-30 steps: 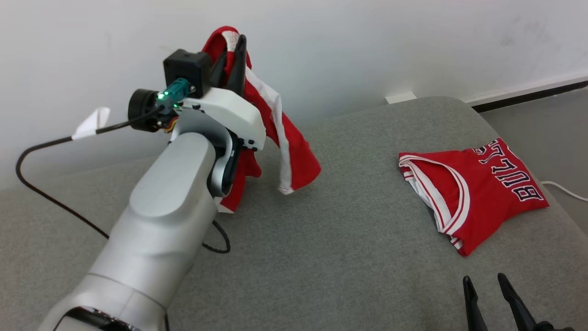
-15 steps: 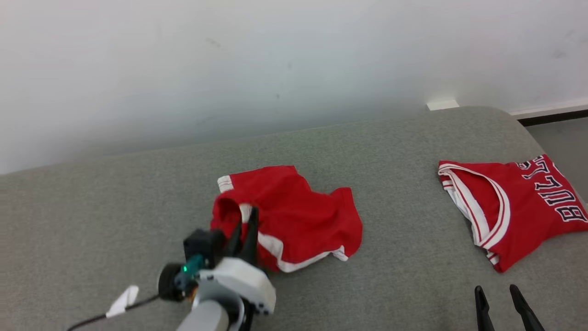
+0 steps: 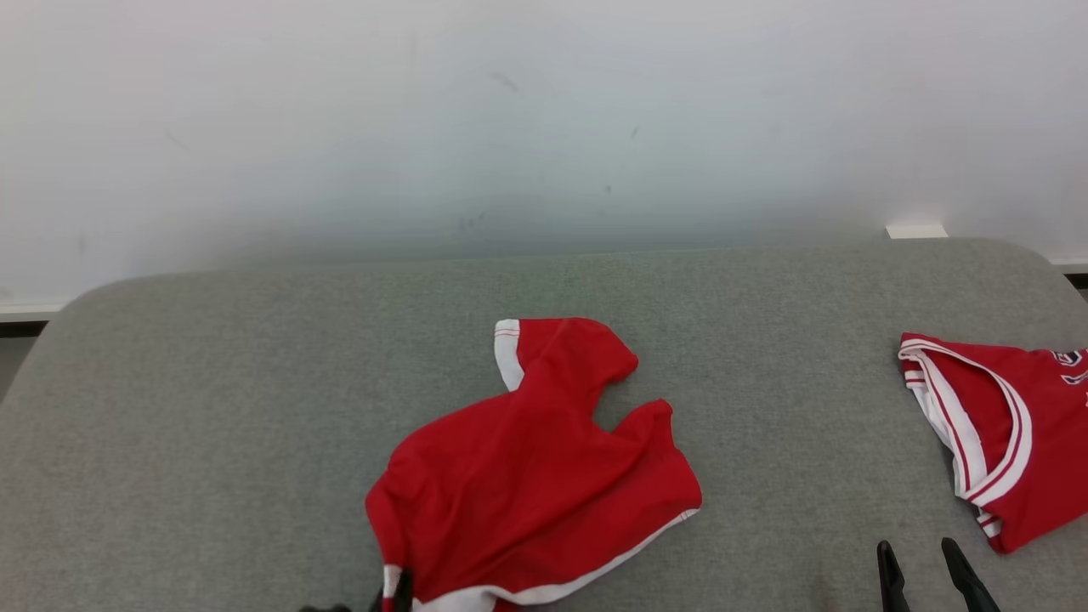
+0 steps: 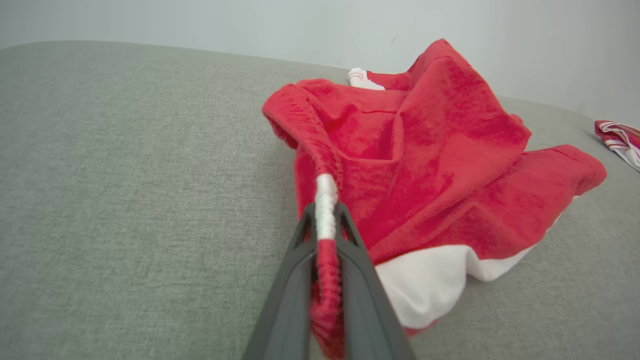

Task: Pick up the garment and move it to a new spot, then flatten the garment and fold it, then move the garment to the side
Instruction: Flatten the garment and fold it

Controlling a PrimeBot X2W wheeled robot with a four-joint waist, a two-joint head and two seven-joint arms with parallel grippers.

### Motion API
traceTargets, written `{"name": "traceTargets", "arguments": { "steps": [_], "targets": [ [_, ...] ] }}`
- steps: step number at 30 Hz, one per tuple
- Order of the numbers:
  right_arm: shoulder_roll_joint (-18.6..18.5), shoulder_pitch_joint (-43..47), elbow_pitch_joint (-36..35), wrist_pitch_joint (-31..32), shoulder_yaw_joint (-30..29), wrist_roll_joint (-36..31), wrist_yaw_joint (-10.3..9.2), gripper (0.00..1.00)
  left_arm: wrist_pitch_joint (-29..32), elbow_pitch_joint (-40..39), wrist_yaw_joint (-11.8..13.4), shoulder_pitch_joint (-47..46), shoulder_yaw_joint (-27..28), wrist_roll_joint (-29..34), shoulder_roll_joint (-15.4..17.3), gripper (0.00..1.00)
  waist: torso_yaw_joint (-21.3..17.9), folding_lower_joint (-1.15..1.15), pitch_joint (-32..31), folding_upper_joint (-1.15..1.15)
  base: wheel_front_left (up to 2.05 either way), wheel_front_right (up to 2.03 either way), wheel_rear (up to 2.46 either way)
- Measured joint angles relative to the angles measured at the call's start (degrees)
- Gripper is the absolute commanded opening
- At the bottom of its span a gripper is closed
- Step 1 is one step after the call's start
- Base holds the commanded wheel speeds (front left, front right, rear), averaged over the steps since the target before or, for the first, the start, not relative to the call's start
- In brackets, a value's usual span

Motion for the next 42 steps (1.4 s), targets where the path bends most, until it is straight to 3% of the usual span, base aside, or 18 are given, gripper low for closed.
{"name": "traceTargets", "arguments": {
  "steps": [1,2,3,4,5,9,20,42],
  "targets": [
    [-0.04,0.18,-0.02,0.0,-0.09,0.0,0.0,1.0,0.0,0.0,-0.78,0.73,0.22,0.01,-0.09,0.0,0.25,0.0,-0.12,0.0,0.0,0.0,0.0],
    [-0.05,0.37,-0.03,0.0,-0.11,0.0,0.0,1.0,-0.01,0.32,-1.49,1.34,0.21,0.04,-0.19,0.14,0.48,0.0,-0.25,0.0,0.0,0.0,0.0],
    [-0.08,0.6,-0.02,0.0,-0.15,0.0,0.0,1.0,0.0,0.94,-2.13,1.88,0.02,0.24,-0.32,0.45,0.69,0.0,-0.39,0.0,0.0,0.0,0.0],
    [-0.07,0.78,-0.01,0.0,-0.13,0.0,0.0,1.0,0.0,1.22,-2.83,2.35,-0.02,0.49,-0.47,0.84,0.85,0.0,-0.51,0.0,0.0,0.0,0.0],
    [-0.07,0.83,-0.01,0.0,-0.12,-0.01,0.0,1.0,0.0,1.27,-3.33,2.61,0.11,0.6,-0.64,1.0,1.0,0.0,-0.62,0.0,0.0,0.0,0.0],
    [-0.05,0.98,-0.23,0.0,-0.13,-0.08,0.0,1.0,0.0,-1.6,-3.44,3.45,2.97,1.68,-0.86,1.0,1.48,0.0,-1.11,0.0,0.0,0.0,0.0],
    [-0.8,2.07,-3.27,0.0,-3.2,-0.99,0.0,1.0,0.0,-19.81,-4.79,13.72,11.26,10.44,-1.53,1.0,3.19,0.0,-3.13,0.0,0.0,0.0,0.0],
    [-0.68,4.14,-1.22,0.0,-3.21,-2.31,0.0,1.0,0.0,-19.54,-8.27,17.95,13.69,12.62,-2.67,1.0,4.75,0.0,-5.56,0.0,0.0,0.0,0.0]
  ]
}}
